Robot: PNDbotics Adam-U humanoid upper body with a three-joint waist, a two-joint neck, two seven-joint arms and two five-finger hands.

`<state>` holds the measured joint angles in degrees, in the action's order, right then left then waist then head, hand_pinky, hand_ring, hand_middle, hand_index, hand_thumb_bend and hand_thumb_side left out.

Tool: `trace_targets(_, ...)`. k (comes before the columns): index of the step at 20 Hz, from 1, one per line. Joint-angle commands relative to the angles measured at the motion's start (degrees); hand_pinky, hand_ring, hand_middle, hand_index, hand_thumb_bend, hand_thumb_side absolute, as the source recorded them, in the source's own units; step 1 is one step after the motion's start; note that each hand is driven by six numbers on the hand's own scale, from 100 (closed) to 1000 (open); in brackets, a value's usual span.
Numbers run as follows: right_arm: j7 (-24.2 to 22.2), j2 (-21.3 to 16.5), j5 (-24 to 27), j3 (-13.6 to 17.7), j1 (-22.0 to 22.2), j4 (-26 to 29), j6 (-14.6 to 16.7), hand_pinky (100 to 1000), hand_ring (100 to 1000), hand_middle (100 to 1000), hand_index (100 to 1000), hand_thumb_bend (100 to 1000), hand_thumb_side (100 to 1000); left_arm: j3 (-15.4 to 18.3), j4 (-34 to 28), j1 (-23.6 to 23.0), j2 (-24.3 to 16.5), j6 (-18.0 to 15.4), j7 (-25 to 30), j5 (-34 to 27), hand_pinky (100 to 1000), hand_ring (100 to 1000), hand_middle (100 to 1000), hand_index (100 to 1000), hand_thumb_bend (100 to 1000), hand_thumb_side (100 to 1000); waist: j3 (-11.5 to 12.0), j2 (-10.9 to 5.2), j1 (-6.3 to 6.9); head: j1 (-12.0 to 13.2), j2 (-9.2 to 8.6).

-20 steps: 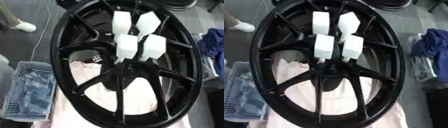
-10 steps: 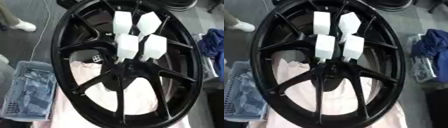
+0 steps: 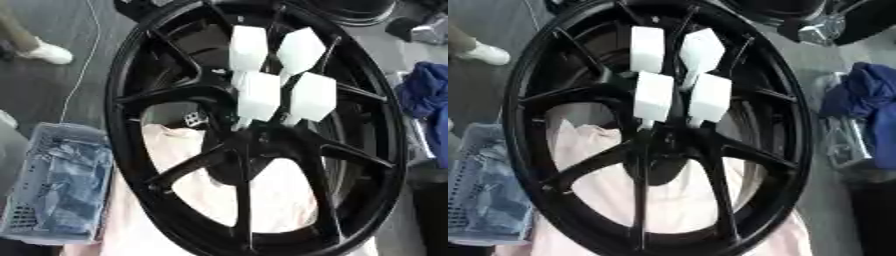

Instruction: Pull the pin out of the wheel hub.

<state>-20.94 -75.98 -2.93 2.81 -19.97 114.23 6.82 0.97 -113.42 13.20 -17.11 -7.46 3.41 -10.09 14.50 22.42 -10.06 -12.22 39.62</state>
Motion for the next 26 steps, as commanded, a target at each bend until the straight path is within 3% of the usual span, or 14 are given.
trace_targets(1,-1.17,-2.61,-0.55,-0.06,0.17,0.36,1.55,791,847,790,838,405,100,0.45,-1.17,0.62,-0.31,-0.07,0.36,-0.03,868,709,651,729,100,733,-0.04,-1.08,0.36,-0.21,-0.74)
trace_targets(8,-0.41,-2.51,1.8,-1.26,-0.29,0.36,3.55,773,842,778,835,356,100,0.3,-1.17,0.72,-0.26,0.0,0.71,-0.12,868,709,651,729,100,733,0.01,-1.11,0.31,-0.56,-0.72)
trace_targets(15,1.47,-2.15,3.66,-2.84,-1.2,0.36,2.77,749,826,750,816,285,100,0.22,-1.17,0.86,-0.19,0.08,1.06,-0.13,868,710,651,729,100,736,0.29,-0.9,-0.08,-0.85,-0.81)
trace_targets(26,1.56,-0.94,6.85,-5.4,-3.67,0.36,2.69,730,825,758,830,267,100,0.13,-1.17,1.2,-0.04,0.25,1.27,-0.08,868,711,652,729,100,739,1.19,-0.35,-0.76,-1.47,-1.21)
